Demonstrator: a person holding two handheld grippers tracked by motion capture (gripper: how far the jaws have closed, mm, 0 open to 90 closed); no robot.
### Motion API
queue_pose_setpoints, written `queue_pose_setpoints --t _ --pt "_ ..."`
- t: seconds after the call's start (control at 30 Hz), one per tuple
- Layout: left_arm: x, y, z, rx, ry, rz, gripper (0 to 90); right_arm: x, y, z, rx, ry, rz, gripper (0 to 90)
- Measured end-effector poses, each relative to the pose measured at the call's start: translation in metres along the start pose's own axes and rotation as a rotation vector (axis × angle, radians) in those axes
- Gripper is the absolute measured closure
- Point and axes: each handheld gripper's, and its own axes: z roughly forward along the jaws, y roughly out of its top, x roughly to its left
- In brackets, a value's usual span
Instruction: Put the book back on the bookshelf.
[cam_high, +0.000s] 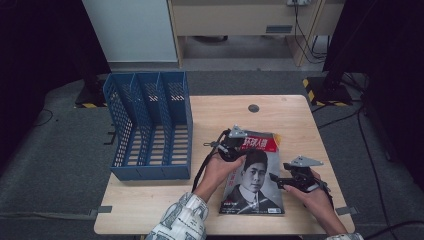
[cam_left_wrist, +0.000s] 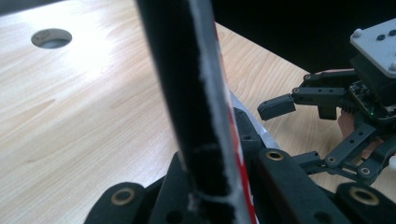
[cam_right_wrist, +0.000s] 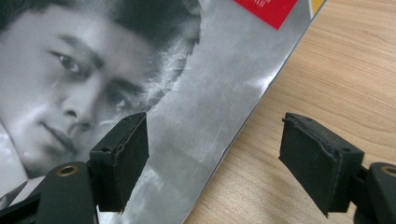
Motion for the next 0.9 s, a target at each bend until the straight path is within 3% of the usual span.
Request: queue_pose_setpoints --t 0.4,0.63,0.9 --pt "-0.001 0.021 -0.015 -0.020 0.016 0.044 86.0 0.003 0.004 0.001 -0.004 0.040 -0.017 18.2" --pt "-0.002 0.036 -0.030 -0.073 0.016 0.059 86.4 0.003 0.008 -0.001 -0.010 0.078 -0.033 16.3" --pt "-0.009 0.051 -0.042 -0.102 0.001 0.088 86.7 0.007 0.016 -0.005 -0.018 0.076 -0.081 18.5"
